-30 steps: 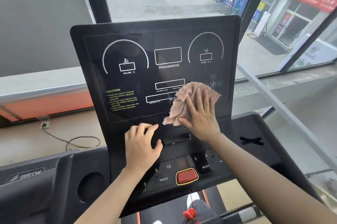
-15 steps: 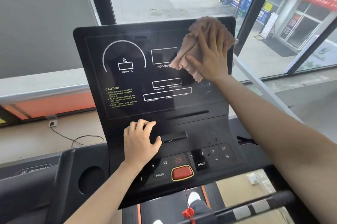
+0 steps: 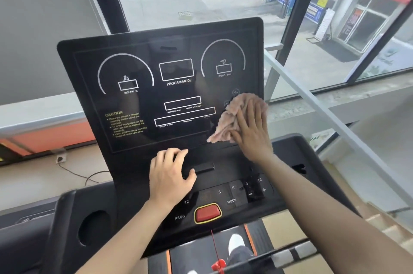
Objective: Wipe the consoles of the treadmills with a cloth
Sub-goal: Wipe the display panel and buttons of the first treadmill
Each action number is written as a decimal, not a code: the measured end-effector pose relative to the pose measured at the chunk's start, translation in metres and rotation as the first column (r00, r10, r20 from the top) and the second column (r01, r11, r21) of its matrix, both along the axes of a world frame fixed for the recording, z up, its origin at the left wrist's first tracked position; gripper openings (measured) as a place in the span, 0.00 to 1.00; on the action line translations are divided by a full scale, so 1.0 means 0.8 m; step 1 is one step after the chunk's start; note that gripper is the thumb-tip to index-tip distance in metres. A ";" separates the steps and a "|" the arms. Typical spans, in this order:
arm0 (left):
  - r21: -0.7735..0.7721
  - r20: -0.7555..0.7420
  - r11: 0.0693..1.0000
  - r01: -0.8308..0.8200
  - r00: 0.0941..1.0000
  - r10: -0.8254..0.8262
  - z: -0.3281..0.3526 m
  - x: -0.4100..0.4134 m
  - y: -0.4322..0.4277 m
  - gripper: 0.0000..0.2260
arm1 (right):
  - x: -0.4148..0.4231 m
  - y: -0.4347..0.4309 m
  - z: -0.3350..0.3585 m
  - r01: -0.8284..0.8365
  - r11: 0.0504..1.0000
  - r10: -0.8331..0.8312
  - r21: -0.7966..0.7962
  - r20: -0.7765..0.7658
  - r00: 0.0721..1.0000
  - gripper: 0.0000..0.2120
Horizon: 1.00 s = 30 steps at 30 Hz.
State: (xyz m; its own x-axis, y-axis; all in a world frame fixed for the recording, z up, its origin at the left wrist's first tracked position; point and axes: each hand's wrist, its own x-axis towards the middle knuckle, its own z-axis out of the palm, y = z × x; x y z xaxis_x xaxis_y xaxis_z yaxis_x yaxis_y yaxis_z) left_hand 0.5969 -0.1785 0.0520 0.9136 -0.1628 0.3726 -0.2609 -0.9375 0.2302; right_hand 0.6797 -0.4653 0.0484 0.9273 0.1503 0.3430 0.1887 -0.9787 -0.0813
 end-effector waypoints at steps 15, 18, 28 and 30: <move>-0.041 -0.084 0.980 0.193 0.977 -0.195 -0.015 -0.004 -0.072 0.22 | -0.084 -0.030 -0.049 0.007 0.960 0.052 0.282 -0.204 0.978 0.44; -0.013 0.028 0.917 0.399 0.917 -0.399 -0.001 0.006 -0.103 0.19 | -0.090 -0.039 -0.028 -0.002 0.881 0.117 0.472 -0.215 0.969 0.43; 0.552 -0.160 0.409 0.727 0.573 -0.804 -0.012 0.095 -0.204 0.24 | -0.111 -0.086 0.007 0.364 0.397 -0.144 0.842 -0.335 0.931 0.27; 0.639 -0.199 0.378 0.670 0.618 -0.760 -0.009 0.113 -0.212 0.25 | -0.120 -0.085 -0.006 0.434 0.403 -0.177 0.806 -0.396 0.901 0.25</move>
